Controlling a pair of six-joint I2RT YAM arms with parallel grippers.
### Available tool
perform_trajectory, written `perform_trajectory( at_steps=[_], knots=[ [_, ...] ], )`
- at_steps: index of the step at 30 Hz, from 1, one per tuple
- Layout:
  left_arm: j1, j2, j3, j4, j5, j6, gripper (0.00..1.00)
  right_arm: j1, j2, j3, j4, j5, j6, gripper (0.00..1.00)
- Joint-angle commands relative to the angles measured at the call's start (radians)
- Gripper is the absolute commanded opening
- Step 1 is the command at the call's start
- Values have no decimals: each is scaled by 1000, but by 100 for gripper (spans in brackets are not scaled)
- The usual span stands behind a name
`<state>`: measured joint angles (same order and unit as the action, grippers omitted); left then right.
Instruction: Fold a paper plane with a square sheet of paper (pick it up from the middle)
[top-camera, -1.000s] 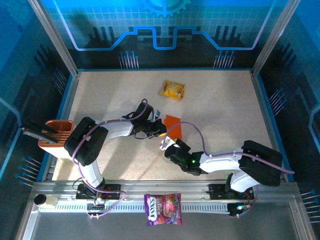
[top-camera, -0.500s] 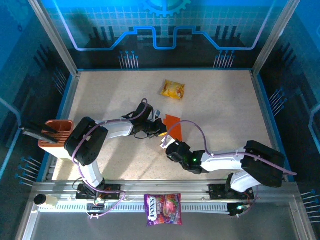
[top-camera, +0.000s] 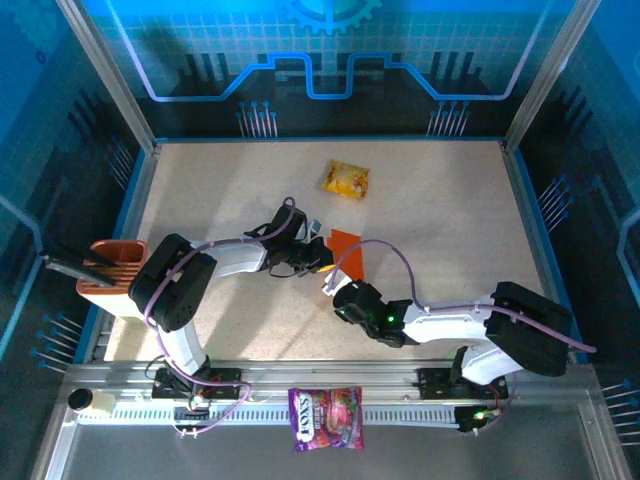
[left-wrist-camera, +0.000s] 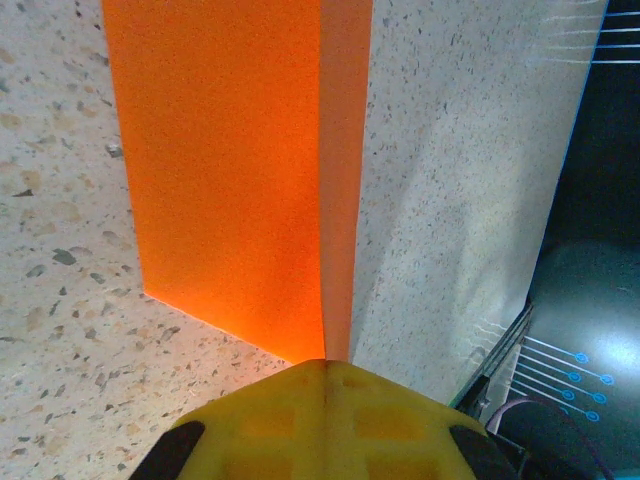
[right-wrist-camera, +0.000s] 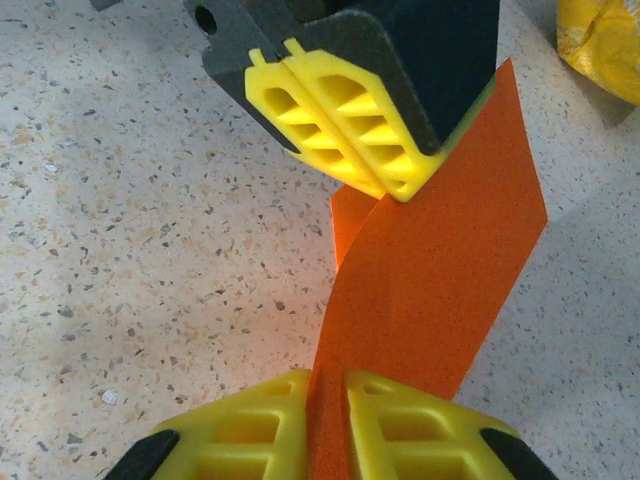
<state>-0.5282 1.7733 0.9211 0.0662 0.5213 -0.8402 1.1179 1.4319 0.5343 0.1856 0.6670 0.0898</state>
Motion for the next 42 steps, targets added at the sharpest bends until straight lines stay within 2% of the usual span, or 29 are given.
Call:
perform_trajectory(
  at_steps=[1, 10, 14, 19, 23, 26, 30, 33, 42],
  knots=[
    [0, -2, -9, 18, 23, -18, 6, -11, -28, -2, -6, -19, 25, 15],
    [1, -7, -13, 16, 18, -20, 6, -21, -37, 3, -7, -59, 19, 3],
    [0, -14, -16, 17, 11, -20, 9, -27, -39, 5, -18, -79, 22, 1],
    [0, -39, -22, -13, -28, -12, 30, -40, -52, 6, -33, -132, 35, 0],
    [4, -106, -28, -113, -148, 17, 46, -110, -88, 7, -64, -363, 93, 1],
    [15, -165, -49, -149, -223, 20, 50, -215, -93, 22, -93, -626, 179, 1],
    [25, -226, -72, -163, -279, 14, 53, -333, -71, 52, -118, -900, 249, 0],
    [27, -245, -71, -173, -287, 15, 53, -381, -55, 74, -142, -1000, 262, 0],
    [27, -240, -60, -139, -244, 22, 50, -435, -37, 80, -179, -1127, 257, 0]
  ],
)
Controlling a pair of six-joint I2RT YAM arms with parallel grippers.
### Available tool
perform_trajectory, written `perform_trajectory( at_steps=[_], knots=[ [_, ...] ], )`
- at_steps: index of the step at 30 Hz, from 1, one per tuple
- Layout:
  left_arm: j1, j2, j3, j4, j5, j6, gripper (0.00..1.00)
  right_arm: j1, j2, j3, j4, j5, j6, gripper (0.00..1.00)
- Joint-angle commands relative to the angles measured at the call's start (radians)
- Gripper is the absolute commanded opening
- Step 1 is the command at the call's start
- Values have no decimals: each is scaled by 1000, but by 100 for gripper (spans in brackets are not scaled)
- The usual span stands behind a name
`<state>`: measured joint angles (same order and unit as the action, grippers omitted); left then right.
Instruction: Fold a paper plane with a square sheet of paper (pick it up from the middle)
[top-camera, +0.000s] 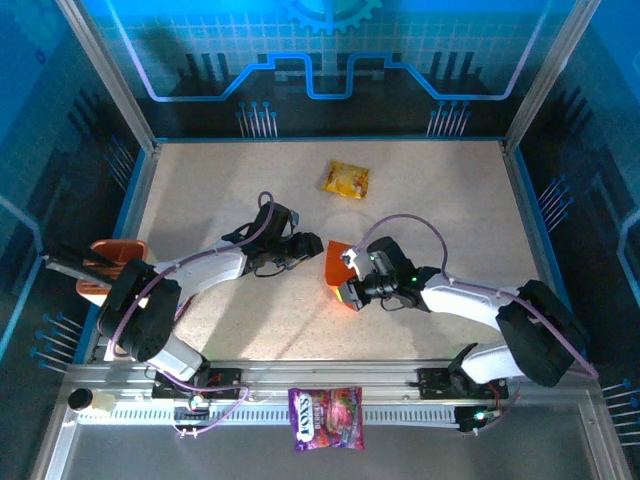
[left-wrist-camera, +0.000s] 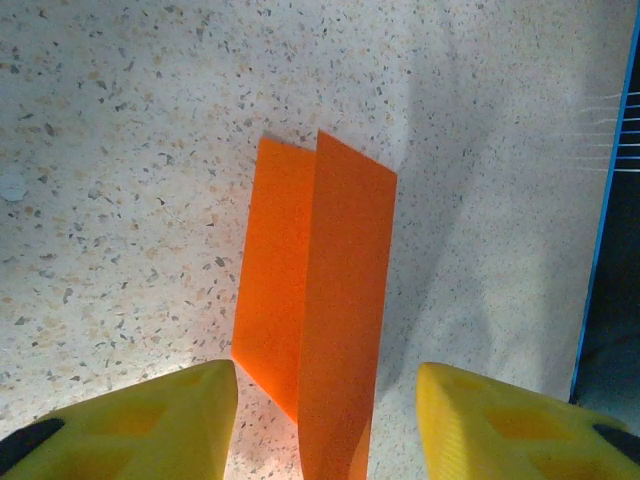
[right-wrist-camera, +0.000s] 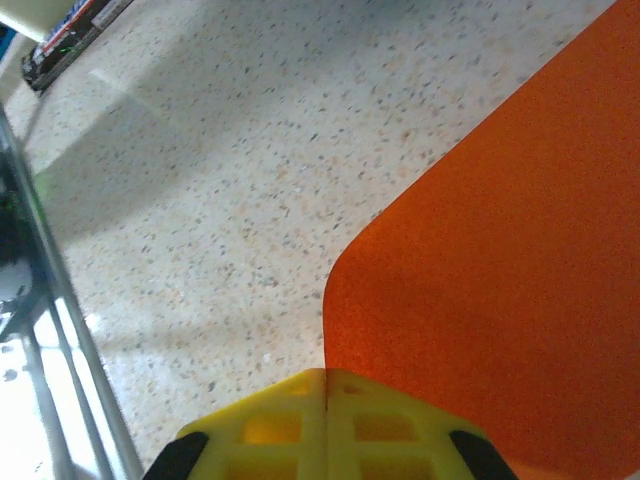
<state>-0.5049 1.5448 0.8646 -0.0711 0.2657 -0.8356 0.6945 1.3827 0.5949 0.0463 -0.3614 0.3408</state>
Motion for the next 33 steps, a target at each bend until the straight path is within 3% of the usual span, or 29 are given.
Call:
perform_trajectory(
  at_steps=[1, 15, 33],
  knots=[
    [3, -10, -2, 4, 22, 19, 49, -12, 15, 15, -38, -107, 4, 0],
    [-47, 177, 165, -13, 194, 107, 31, -12, 54, -6, -13, -163, 1, 0],
    [-76, 454, 332, -154, 166, 194, 18, -12, 73, -2, -19, -117, 10, 0]
  ],
)
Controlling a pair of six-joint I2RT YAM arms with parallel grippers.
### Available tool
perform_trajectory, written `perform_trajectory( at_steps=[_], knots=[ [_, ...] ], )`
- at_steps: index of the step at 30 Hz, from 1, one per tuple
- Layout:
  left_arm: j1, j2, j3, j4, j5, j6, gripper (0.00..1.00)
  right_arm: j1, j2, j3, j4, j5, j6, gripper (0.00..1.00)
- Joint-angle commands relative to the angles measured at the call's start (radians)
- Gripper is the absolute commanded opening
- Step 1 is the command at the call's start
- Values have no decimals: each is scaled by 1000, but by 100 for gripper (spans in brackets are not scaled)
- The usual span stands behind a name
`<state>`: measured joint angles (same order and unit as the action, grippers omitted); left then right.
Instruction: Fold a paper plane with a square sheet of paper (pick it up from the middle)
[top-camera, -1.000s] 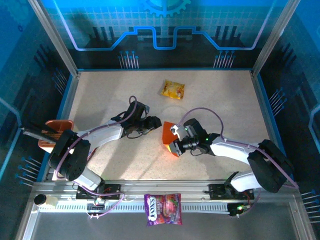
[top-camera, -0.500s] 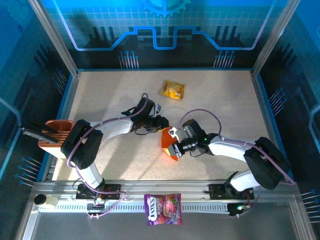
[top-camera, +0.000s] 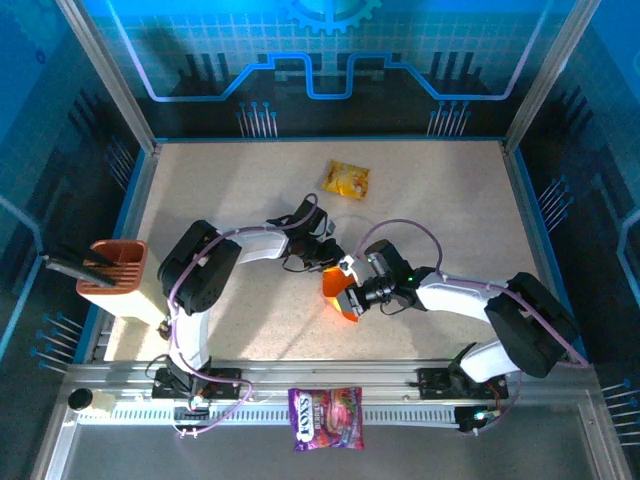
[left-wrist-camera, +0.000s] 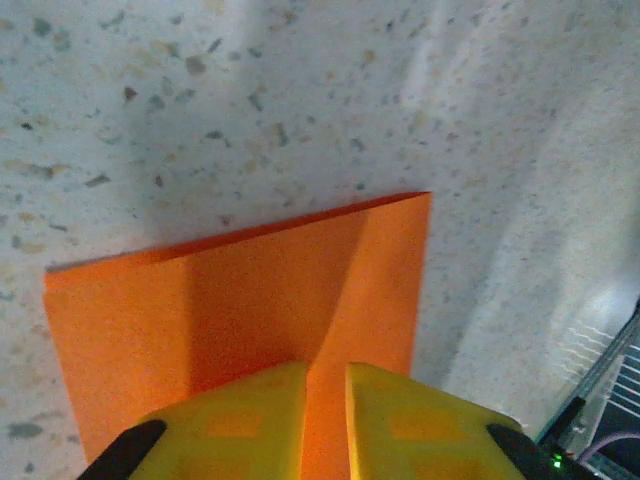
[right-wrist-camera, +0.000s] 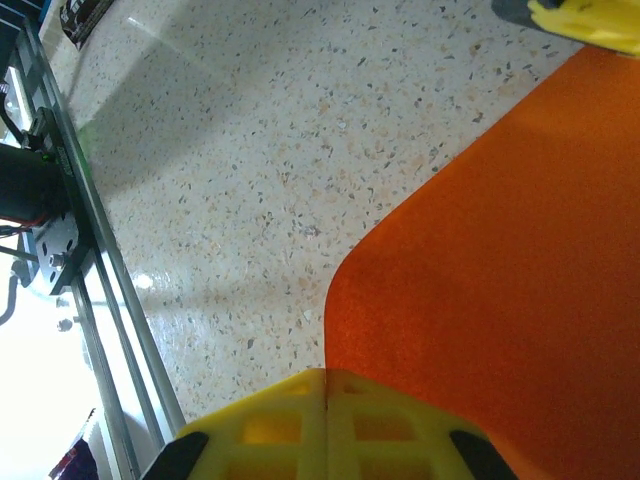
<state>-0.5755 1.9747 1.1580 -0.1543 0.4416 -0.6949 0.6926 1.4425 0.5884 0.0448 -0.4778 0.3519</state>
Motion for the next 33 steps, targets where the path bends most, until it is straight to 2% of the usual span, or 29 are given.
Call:
perform_trajectory(
  at_steps=[1, 6, 13, 18, 33],
  knots=[
    [-6, 33, 43, -85, -15, 66, 17, -10, 16, 8, -21, 1, -3, 0],
    [-6, 53, 38, -105, -29, 87, 16, -12, 25, 20, -47, 36, -11, 0],
    [-6, 50, 6, -97, -35, 84, 15, -25, 36, 51, -131, 183, -3, 0],
    [-6, 48, 6, -96, -33, 83, 15, -39, 47, 72, -168, 236, -4, 0],
    [-7, 42, 8, -97, -31, 79, 15, -41, 75, 110, -229, 306, 6, 0]
  ],
)
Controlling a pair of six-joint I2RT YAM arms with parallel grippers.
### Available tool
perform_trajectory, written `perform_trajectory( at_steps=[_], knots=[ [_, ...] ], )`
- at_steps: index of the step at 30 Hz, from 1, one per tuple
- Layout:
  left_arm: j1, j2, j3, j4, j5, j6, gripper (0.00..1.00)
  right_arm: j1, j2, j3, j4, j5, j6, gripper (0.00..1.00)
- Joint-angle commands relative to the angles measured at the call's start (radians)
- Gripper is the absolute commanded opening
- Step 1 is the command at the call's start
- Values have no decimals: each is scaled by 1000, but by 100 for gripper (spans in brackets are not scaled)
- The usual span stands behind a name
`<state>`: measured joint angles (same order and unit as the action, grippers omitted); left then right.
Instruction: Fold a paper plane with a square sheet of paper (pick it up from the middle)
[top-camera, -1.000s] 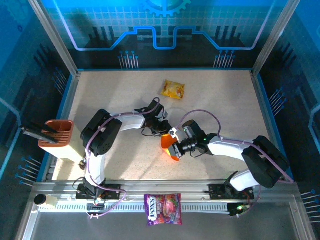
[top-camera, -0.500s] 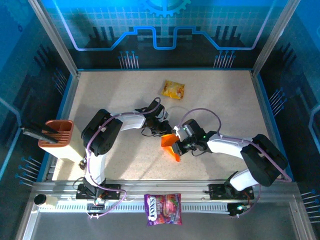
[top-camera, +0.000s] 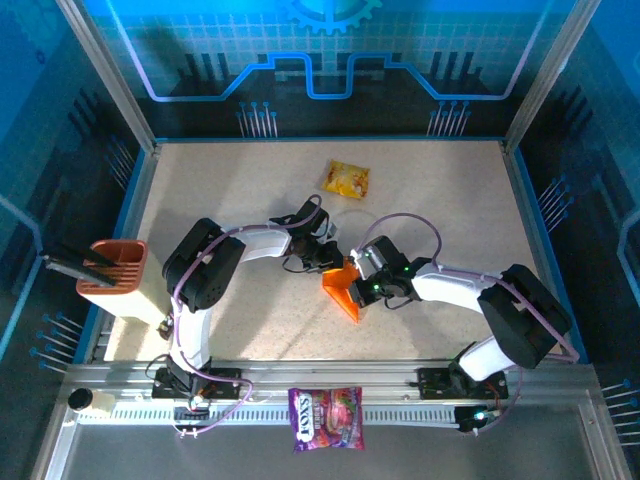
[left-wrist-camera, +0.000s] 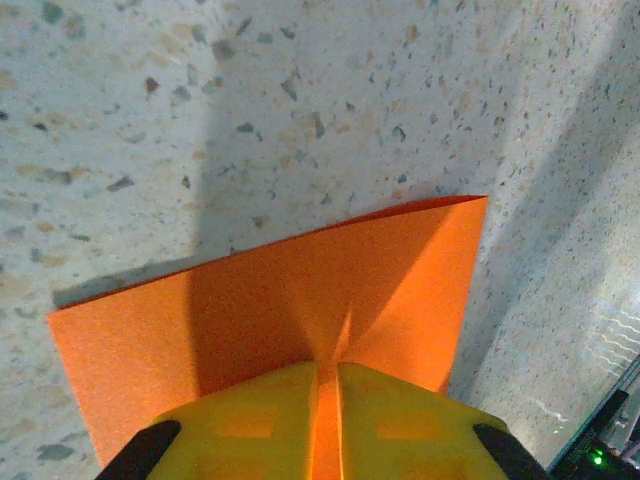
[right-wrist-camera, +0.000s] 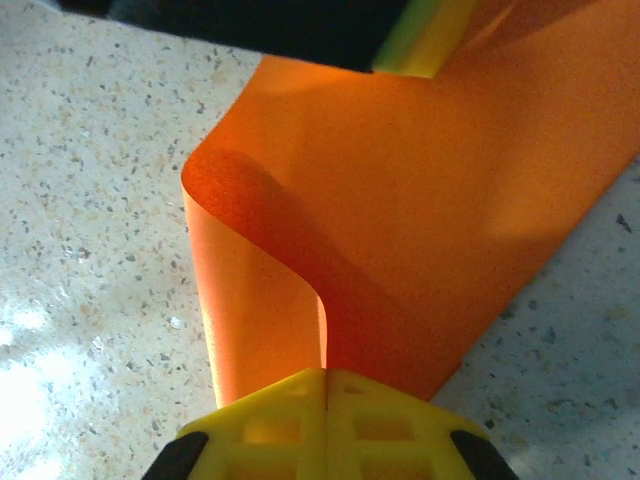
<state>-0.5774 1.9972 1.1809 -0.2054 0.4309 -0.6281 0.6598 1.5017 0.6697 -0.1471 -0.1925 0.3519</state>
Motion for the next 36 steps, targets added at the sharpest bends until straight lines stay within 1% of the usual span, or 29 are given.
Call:
perform_trajectory(
  at_steps=[1, 36],
  knots=[
    [-6, 20, -15, -46, -18, 13, 15, -9, 16, 27, -37, 20, 7, 0],
    [-6, 16, -11, -58, -15, 21, 14, -6, 45, 42, -52, 33, 9, 0]
  ],
)
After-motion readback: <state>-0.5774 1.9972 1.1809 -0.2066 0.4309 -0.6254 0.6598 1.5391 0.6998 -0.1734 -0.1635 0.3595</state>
